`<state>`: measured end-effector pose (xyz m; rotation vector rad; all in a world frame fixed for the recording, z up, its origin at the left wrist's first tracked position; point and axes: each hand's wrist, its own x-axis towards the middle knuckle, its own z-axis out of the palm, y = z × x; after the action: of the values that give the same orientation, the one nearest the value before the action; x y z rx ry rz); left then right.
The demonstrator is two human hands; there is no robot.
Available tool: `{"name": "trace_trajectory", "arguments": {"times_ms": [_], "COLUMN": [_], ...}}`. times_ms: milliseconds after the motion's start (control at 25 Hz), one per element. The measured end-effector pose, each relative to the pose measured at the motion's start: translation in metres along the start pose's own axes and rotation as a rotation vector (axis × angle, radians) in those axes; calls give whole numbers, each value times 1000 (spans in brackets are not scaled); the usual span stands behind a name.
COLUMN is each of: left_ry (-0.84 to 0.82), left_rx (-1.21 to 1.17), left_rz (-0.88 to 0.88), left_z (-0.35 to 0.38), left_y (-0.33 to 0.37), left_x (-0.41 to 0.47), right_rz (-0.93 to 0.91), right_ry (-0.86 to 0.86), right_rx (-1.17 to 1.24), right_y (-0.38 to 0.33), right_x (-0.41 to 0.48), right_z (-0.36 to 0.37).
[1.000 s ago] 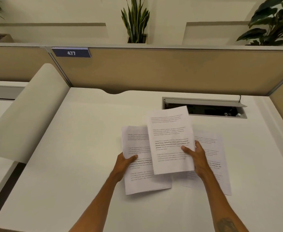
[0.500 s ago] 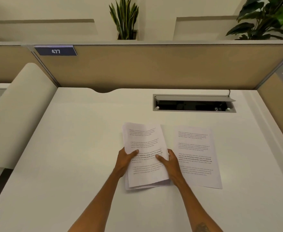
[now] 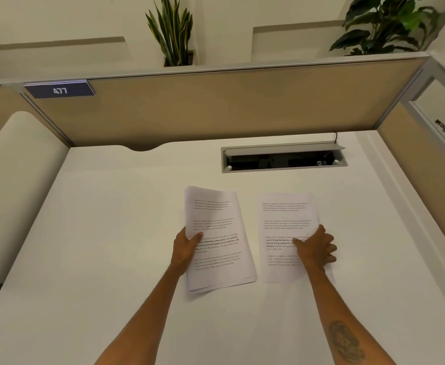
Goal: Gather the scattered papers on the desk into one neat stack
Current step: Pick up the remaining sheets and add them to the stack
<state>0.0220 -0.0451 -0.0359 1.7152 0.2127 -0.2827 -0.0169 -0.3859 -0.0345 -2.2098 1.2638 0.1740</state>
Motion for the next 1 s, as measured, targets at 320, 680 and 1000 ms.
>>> {"name": "trace_trajectory", "arguments": {"times_ms": [320, 680, 1000], "left_ry": [-19, 8, -110], "left_rx": [-67, -235, -355], "left_rz": [-9, -102, -229], "left_z": [0, 0, -6], "left_y": [2, 6, 26], "left_x": [-5, -17, -20], "right_rz": [-22, -446, -391], "right_ry": [-222, -578, -643], "right_rx": [509, 705, 763], "right_y": [-17, -80, -71], "right_x": [6, -45, -54], "right_z": [-22, -83, -65]}}
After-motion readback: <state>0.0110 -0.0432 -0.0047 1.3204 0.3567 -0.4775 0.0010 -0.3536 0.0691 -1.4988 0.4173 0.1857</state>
